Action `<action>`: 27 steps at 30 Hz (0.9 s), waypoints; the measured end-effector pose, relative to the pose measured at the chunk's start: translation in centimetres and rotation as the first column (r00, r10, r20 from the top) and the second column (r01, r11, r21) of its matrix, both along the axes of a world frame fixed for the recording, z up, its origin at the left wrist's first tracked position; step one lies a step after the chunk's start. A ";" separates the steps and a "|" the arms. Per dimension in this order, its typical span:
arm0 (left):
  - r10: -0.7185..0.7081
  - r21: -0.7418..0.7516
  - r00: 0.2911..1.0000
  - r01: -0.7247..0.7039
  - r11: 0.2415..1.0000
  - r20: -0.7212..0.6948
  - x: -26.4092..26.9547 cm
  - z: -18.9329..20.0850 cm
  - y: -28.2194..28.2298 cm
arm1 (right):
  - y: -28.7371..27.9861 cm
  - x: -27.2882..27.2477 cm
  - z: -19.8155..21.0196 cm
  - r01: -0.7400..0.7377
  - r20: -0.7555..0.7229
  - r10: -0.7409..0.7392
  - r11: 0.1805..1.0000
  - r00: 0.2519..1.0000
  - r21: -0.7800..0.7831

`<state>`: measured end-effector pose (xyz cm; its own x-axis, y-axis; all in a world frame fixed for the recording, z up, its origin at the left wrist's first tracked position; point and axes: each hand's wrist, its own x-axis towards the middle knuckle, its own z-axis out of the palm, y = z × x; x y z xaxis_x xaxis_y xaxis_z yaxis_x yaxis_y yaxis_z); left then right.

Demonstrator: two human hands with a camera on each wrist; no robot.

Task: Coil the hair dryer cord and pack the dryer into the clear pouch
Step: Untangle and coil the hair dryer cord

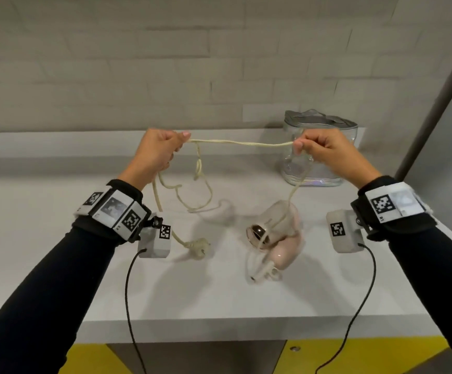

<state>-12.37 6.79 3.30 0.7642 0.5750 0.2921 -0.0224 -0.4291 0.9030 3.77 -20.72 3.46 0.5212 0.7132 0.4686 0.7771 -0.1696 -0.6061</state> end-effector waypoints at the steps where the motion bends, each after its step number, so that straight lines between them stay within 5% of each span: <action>1: 0.012 0.038 1.000 -0.011 0.999 -0.016 0.2 -0.3 0.0 | 0.3 -0.4 -0.6 0.009 0.058 -0.006 0.998 0.998 -0.054; 3: -0.004 0.086 0.999 0.009 0.996 -0.054 0.6 -0.9 -0.5 | 1.1 -1.5 -2.6 0.042 0.219 0.021 0.960 0.975 -0.278; 6: -0.065 0.127 0.994 0.076 0.989 -0.091 1.3 -1.3 -1.8 | 2.0 -3.2 -6.3 0.198 0.475 0.164 0.757 0.864 -0.623; 9: -0.051 0.175 0.994 0.067 0.982 -0.098 2.0 -1.1 -2.6 | 2.0 -3.9 -9.7 0.219 0.414 0.237 0.569 0.879 -0.793; 13: 0.050 0.413 0.995 -0.008 0.910 -0.091 2.3 -0.4 -3.0 | 2.1 -3.8 -12.1 0.301 0.531 0.271 0.585 0.803 -0.753; 18: 0.004 0.382 1.000 -0.003 0.924 0.000 1.3 0.9 -2.5 | 3.3 -1.6 -11.9 0.469 0.628 0.149 0.541 0.764 -0.699; 24: -0.014 0.277 1.000 0.011 0.961 0.009 -0.9 2.3 -2.1 | 4.5 0.2 -10.3 0.464 0.519 -0.025 0.488 0.854 -0.739; 27: -0.035 0.244 0.999 0.038 0.969 -0.016 -1.6 2.1 -1.5 | 4.8 1.3 -9.6 0.345 0.346 -0.076 0.412 0.935 -0.843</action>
